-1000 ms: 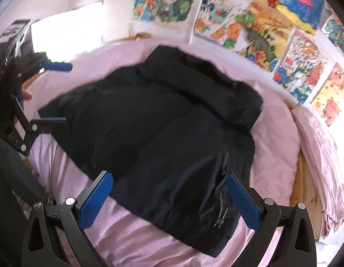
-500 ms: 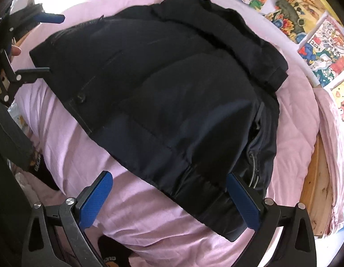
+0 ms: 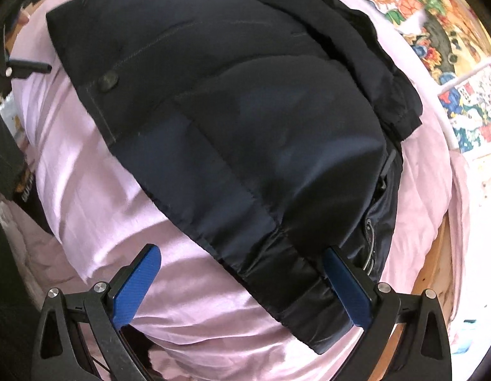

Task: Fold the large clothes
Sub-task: 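Grasp the side edge of the black jacket with both grippers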

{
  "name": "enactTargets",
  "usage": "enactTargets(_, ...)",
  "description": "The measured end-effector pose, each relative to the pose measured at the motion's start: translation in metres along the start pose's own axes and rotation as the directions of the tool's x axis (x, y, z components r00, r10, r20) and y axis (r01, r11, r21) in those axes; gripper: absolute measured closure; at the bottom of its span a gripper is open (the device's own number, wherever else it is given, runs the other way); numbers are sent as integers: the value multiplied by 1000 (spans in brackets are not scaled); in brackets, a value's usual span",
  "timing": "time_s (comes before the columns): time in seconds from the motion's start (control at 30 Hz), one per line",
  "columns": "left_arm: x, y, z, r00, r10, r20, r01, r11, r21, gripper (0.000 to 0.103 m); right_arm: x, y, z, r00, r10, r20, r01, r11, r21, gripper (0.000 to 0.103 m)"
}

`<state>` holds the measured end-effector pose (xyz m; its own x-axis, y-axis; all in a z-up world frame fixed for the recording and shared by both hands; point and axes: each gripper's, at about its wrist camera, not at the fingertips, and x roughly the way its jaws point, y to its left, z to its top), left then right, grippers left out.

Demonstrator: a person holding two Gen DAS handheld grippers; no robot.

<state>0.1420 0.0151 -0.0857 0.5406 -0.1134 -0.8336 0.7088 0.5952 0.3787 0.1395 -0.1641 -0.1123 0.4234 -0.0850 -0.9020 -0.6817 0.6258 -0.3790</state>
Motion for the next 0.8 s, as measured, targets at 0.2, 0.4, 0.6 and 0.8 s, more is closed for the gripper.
enactTargets(0.2, 11, -9, -10, 999, -6, -38, 9, 996, 93, 1, 18, 4, -6, 997, -67, -39, 65, 996, -65, 0)
enactTargets(0.4, 30, -9, -21, 995, 46, -94, -32, 989, 146, 2, 31, 2, -12, 989, -133, -58, 126, 987, -104, 0)
enactTargets(0.6, 36, -7, -22, 988, 116, -106, -94, 978, 188, 2, 30, -4, -11, 980, -196, -34, 192, 977, -99, 0)
enactTargets(0.8, 45, -15, -31, 968, 224, -117, -183, 940, 289, 20, 36, -2, -14, 971, -237, -36, 230, 962, -149, 1)
